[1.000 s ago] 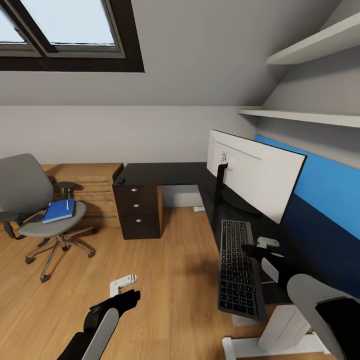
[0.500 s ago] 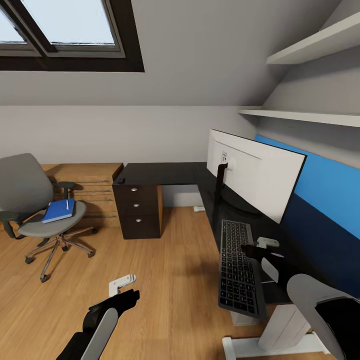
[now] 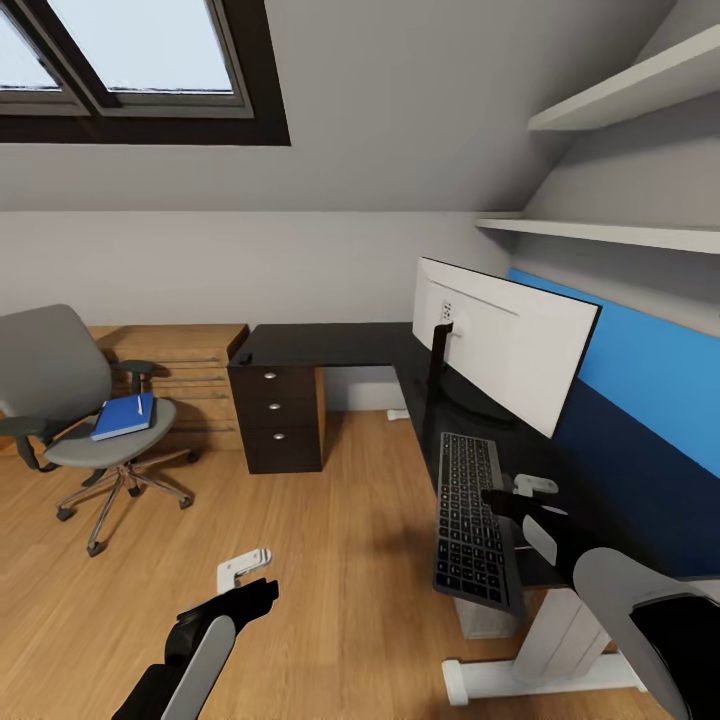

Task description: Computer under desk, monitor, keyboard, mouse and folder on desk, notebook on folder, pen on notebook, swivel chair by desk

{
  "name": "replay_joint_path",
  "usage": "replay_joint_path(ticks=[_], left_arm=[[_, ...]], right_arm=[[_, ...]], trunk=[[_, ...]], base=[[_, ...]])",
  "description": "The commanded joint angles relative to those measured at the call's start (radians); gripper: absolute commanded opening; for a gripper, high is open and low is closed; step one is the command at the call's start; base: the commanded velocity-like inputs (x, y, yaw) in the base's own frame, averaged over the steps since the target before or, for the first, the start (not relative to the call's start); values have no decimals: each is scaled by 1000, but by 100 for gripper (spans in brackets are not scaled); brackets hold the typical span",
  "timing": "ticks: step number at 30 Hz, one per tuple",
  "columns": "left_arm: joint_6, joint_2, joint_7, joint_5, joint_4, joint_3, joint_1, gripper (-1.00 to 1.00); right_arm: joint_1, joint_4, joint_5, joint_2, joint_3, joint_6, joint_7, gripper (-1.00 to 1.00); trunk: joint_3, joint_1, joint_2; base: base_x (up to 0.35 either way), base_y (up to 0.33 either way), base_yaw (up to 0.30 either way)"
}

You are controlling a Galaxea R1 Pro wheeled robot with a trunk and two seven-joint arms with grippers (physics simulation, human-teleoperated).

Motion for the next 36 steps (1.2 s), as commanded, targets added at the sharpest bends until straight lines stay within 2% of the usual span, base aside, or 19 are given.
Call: replay_joint_path(ticks=[1,25,36], left_arm=[[1,1,10,9,-1,-1,-1,100],[1,0,10,9,-1,0,-1,100],[1,0,10,9,-1,0,-1,100]], right_arm=[[0,-1,-9,-1,8,3,1,100],[0,-2,-9,-2,7,3,1,100],[0,-2,-9,-2,7,2,1,100]], trunk=[[-1,0,-1],[-1,0,-1],[-1,0,-1]], base=[[-4,0,0],[-184,112,0],[-42,16,0]])
